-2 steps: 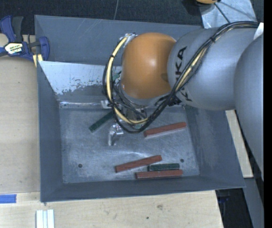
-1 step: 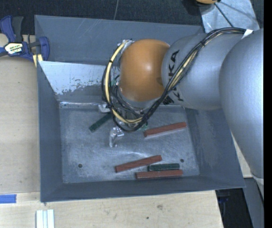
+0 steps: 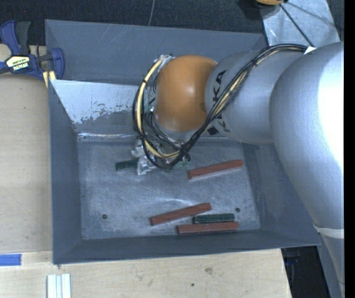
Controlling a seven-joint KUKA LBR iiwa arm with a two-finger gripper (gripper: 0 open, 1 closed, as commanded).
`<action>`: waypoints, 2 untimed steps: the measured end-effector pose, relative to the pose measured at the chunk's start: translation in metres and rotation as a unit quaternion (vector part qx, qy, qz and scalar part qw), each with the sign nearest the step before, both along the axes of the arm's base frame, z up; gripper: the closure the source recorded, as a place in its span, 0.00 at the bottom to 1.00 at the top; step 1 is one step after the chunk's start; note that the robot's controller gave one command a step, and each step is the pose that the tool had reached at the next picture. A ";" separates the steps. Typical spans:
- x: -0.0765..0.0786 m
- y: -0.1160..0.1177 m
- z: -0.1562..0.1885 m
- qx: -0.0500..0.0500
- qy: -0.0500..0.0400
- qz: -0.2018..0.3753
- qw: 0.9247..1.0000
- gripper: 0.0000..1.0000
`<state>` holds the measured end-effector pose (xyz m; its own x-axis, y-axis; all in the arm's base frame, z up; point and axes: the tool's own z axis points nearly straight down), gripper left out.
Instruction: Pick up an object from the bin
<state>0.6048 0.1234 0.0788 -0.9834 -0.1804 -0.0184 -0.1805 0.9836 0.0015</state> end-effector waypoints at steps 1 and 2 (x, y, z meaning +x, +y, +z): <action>0.000 0.000 0.000 0.000 0.000 0.000 1.000 1.00; -0.004 -0.016 0.155 -0.001 0.005 -0.035 0.999 1.00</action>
Offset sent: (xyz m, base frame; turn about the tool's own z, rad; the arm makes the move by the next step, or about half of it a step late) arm -0.0064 -0.0163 0.1527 0.0714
